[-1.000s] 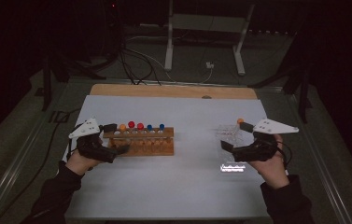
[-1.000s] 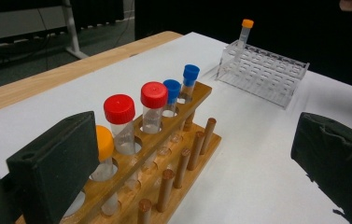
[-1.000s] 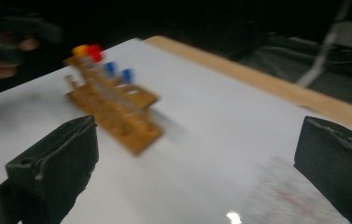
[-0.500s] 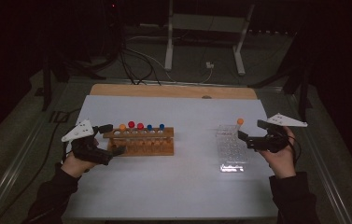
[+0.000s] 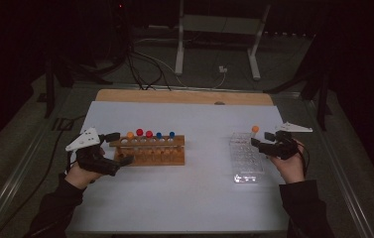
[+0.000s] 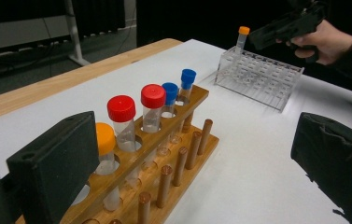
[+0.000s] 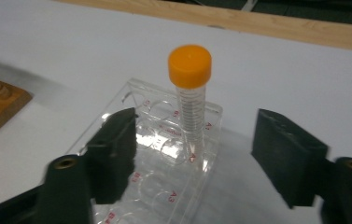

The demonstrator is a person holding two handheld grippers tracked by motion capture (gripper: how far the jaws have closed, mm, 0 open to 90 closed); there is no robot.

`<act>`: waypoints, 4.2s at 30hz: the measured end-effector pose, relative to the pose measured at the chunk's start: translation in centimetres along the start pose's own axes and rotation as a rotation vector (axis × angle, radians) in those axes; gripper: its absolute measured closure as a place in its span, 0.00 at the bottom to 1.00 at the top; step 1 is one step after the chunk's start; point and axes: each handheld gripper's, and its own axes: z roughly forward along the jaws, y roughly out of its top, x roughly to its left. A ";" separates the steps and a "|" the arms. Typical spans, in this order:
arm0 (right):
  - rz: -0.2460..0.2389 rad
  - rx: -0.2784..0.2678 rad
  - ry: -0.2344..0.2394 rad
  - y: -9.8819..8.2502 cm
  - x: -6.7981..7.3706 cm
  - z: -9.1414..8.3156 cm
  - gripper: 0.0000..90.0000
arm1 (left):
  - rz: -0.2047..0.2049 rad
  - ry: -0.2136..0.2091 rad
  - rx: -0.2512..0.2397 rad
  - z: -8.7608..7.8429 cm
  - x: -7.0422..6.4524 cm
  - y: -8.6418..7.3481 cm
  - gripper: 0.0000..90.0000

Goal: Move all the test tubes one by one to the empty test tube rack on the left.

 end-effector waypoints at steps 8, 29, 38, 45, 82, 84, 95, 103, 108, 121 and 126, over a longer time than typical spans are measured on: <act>0.013 0.004 0.033 0.0 -0.7 1.2 0.64 | 0.000 0.004 0.004 0.0 0.1 0.0 0.02; -0.069 0.009 0.017 0.5 -0.1 1.7 0.84 | -0.013 0.005 0.010 0.0 0.3 -0.2 0.02; -0.075 -0.010 0.015 1.1 -0.1 1.1 0.84 | -0.014 0.007 0.013 0.0 0.3 -0.1 0.02; -0.072 -0.044 0.013 2.2 0.1 0.0 0.84 | -0.017 0.005 0.011 0.0 0.4 -0.1 0.02; -0.272 -0.012 0.298 1.5 11.2 -1.3 0.84 | 0.014 -0.123 0.032 2.6 -2.9 2.3 0.02; -0.286 0.003 0.318 1.1 12.0 -1.1 0.84 | 0.019 -0.143 0.032 3.1 -3.3 2.5 0.02; -0.350 0.040 0.390 -0.3 15.2 -0.8 0.84 | 0.033 -0.233 0.033 6.5 -5.8 4.6 0.02; -0.367 0.039 0.419 -0.6 16.2 -0.9 0.84 | 0.052 -0.300 0.029 9.8 -7.8 5.8 0.06; -0.368 0.032 0.426 -0.5 16.4 -1.0 0.84 | 0.064 -0.338 0.034 11.7 -8.9 5.8 0.19; -0.380 0.022 0.430 -0.3 16.7 -1.3 0.84 | 0.057 -0.352 0.065 14.4 -9.9 5.1 0.51; -0.381 0.018 0.429 -0.2 16.9 -1.4 0.84 | 0.069 -0.357 0.074 15.1 -10.2 5.1 0.58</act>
